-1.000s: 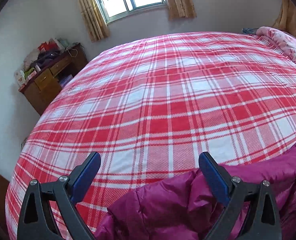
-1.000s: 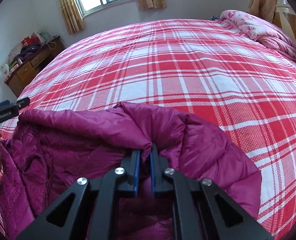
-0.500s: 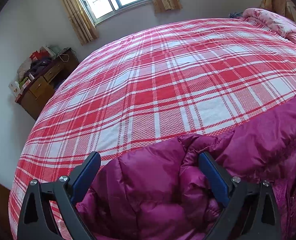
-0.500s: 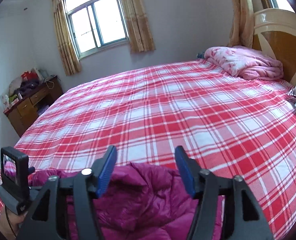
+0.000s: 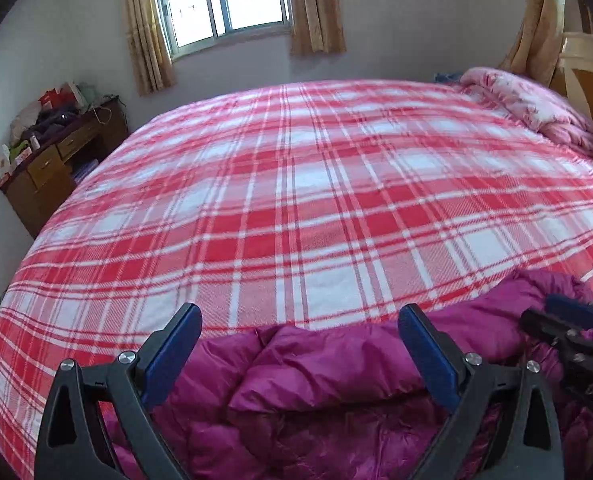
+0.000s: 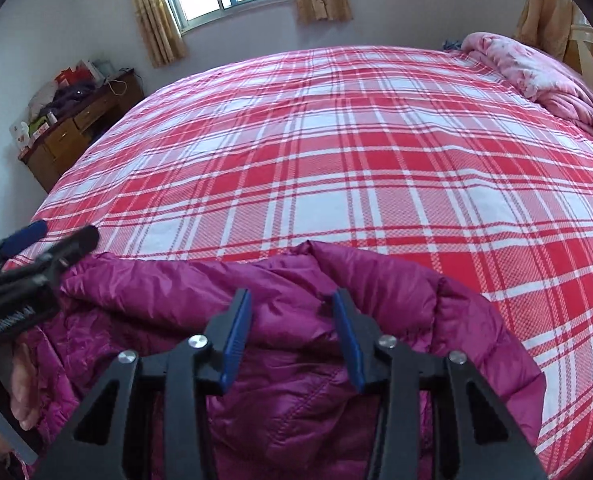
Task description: Fold large clothes
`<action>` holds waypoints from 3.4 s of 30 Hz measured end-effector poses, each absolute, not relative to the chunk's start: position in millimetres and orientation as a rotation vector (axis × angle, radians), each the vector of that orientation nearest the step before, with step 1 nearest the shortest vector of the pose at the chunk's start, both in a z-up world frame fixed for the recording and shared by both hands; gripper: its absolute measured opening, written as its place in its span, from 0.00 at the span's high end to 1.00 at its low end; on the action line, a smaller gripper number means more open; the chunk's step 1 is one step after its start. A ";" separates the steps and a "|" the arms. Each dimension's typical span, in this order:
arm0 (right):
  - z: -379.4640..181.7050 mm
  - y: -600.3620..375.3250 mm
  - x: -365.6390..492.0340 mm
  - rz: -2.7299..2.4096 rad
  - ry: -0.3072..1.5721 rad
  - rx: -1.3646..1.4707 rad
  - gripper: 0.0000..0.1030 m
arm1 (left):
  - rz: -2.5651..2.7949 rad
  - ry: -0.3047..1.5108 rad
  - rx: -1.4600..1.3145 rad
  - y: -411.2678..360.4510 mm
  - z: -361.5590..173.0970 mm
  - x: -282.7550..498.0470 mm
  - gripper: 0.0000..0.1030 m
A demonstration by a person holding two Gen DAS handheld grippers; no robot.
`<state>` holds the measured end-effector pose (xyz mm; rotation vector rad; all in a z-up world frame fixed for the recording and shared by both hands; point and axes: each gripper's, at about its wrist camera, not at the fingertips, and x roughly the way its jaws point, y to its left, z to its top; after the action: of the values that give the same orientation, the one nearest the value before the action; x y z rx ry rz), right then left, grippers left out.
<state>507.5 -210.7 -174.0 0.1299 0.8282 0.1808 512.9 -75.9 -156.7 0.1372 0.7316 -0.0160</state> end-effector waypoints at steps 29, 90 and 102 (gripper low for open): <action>-202.4 -193.8 508.1 0.135 0.841 0.020 0.55 | 0.006 0.829 0.181 -82.2 -204.4 521.2 0.02; -194.1 -324.4 160.1 0.060 0.911 0.195 0.15 | -0.085 0.877 0.015 74.2 -217.3 161.9 0.01; -225.1 -315.2 61.2 0.080 0.964 0.279 0.15 | -0.141 0.874 0.016 87.8 -233.8 75.0 0.01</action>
<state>61.2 -315.2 -225.1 0.2792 0.9641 0.0795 75.0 87.8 -233.8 0.0158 0.8742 -0.1413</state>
